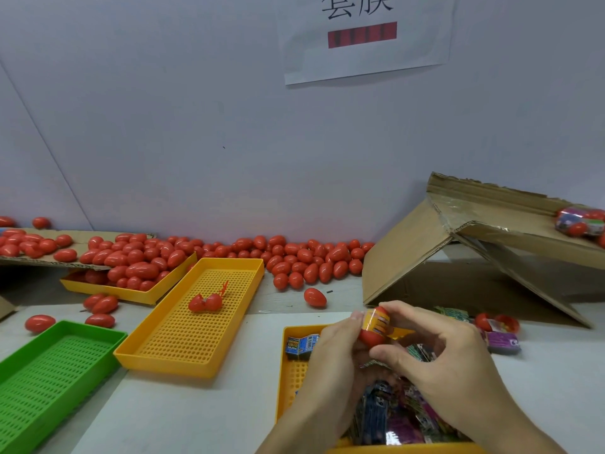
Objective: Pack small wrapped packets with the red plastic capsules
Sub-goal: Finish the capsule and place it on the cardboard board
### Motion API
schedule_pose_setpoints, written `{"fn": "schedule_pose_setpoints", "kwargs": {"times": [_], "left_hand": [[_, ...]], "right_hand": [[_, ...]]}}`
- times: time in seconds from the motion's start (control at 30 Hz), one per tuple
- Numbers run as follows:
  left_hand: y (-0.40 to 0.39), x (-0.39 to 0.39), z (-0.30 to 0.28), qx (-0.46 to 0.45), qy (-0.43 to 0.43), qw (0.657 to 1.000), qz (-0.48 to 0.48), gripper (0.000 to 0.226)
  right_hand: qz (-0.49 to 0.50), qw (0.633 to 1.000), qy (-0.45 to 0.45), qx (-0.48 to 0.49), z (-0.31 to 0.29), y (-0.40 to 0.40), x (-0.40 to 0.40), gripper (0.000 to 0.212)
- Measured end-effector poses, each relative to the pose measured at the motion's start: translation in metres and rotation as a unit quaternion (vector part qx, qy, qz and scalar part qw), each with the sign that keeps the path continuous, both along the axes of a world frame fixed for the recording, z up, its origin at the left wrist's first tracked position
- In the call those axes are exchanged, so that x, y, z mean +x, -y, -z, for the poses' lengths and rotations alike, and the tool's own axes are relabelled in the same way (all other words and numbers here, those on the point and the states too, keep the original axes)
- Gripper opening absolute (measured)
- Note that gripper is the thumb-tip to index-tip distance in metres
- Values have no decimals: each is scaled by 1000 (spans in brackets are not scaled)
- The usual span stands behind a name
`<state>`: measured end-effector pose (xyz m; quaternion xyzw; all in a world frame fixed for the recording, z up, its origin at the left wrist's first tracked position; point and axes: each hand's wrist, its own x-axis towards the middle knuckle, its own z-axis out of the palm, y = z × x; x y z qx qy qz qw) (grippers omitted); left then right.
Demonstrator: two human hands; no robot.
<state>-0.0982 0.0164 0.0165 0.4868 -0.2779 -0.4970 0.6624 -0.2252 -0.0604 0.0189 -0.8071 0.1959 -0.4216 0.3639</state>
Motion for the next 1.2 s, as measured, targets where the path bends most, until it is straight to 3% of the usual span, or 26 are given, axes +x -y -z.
{"fn": "schedule_pose_setpoints", "kwargs": {"times": [0.1,0.23,0.4,0.7,1.03,1.2], "left_hand": [[-3,2,-7,-38,-164,986,0,35],[-4,9,-9,-72,-226,971,-15,33],[-2,13,-9,-66,-214,973,-52,32],[1,15,-11,-70,-69,980,-175,46],[-5,10,-11,-84,-150,982,-74,43],[-5,10,-10,-68,-137,987,-53,45]], "right_hand": [[-19,996,48,78,3,1,-1,52],[-21,989,72,126,0,1,-1,44],[-5,986,75,148,-1,2,-1,38],[-6,985,68,158,-1,2,-1,36],[11,992,53,113,-2,1,-1,27],[7,992,60,108,-2,2,-2,28]]}}
